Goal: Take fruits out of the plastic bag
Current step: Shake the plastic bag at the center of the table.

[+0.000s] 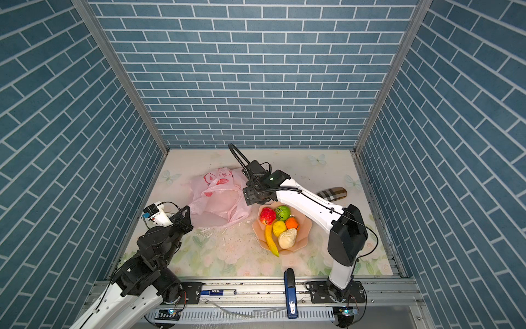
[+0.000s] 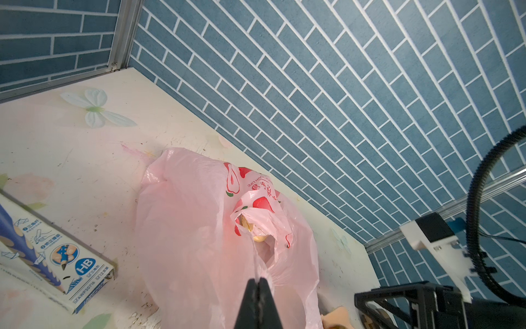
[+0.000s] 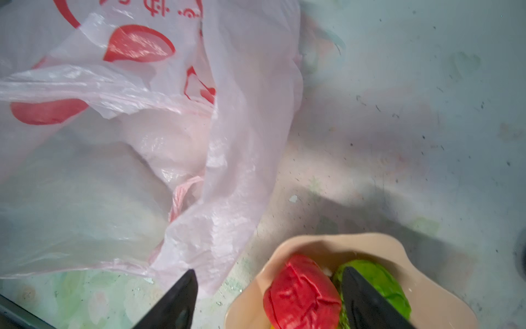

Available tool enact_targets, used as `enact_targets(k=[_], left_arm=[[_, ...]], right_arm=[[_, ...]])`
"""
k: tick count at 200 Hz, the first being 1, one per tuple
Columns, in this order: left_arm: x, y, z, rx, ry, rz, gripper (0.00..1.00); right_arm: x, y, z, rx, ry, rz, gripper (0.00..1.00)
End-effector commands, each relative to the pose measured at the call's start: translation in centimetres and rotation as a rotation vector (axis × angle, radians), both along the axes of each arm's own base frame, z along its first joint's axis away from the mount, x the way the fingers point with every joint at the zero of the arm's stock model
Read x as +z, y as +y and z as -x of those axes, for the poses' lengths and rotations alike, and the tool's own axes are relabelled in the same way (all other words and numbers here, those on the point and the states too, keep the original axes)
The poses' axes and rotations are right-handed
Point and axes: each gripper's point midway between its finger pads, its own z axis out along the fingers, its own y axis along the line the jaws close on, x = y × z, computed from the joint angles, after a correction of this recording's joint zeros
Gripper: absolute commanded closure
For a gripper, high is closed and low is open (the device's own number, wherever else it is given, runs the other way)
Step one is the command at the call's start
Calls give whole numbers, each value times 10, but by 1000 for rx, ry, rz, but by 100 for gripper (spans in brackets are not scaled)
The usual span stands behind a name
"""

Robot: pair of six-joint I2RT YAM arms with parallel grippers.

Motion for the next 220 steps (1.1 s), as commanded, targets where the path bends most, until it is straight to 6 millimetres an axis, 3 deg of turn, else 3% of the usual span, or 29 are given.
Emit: enact_targets(k=[1, 64, 132, 138, 155, 180, 220], left_arm=[[9, -1, 2, -14, -2, -20, 100], [15, -2, 3, -23, -10, -16, 100], [5, -3, 6, -36, 10, 2, 100], [5, -3, 6, -36, 9, 3, 100], [2, -1, 7, -30, 16, -3, 100], [-5, 0, 7, -23, 28, -12, 100], [-23, 2, 1, 12, 50, -30, 100]], right_arm=[[-5, 20, -5, 103, -13, 28, 20], [-33, 44, -19, 146, -5, 68, 18], [-44, 53, -80, 22, -106, 108, 18], [-59, 55, -84, 24, -97, 132, 18], [-63, 58, -94, 21, -107, 138, 19], [-61, 63, -105, 41, -146, 119, 30], [-45, 80, -103, 148, -220, 41, 68]])
